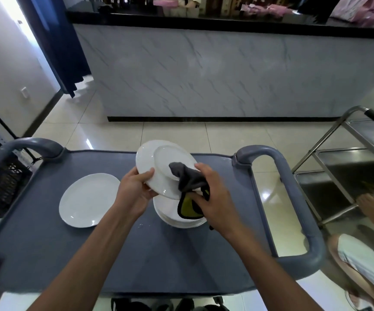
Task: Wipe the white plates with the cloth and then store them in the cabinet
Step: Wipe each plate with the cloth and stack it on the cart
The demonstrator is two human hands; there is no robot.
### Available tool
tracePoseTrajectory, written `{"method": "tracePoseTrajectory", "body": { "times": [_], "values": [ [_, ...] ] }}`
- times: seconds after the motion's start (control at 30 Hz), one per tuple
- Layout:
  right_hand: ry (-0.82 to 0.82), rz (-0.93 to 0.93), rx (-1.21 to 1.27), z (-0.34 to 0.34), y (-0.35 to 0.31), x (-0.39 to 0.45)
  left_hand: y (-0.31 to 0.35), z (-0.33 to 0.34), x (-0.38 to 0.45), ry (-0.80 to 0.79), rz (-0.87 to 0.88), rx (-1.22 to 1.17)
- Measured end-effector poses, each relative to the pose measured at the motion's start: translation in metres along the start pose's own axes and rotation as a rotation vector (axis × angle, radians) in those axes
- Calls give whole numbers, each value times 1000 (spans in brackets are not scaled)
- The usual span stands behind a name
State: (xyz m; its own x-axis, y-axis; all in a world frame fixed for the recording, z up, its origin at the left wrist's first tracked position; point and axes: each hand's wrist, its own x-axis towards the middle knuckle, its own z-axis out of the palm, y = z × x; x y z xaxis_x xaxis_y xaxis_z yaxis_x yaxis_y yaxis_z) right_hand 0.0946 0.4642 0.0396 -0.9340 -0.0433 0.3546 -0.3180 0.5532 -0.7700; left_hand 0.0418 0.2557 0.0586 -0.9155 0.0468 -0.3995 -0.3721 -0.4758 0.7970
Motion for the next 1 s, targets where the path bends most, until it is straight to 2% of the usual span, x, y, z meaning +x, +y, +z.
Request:
{"method": "tracePoseTrajectory", "body": {
  "times": [0.17,0.37,0.47,0.7,1.0],
  "values": [
    [67,40,-63,17,-7,14,-4,2,-5,-40,67,98],
    [26,-40,-170,22,-7,15,-2,-2,-5,-37,114,145],
    [-12,-93,-159,21,-6,11,-2,-3,-5,-46,133,188],
    [72,-117,-129,18,-20,29,7,7,-6,-150,152,304],
    [76,-178,-190,7,-42,61,10,20,-5,-217,180,344]
  ]
}}
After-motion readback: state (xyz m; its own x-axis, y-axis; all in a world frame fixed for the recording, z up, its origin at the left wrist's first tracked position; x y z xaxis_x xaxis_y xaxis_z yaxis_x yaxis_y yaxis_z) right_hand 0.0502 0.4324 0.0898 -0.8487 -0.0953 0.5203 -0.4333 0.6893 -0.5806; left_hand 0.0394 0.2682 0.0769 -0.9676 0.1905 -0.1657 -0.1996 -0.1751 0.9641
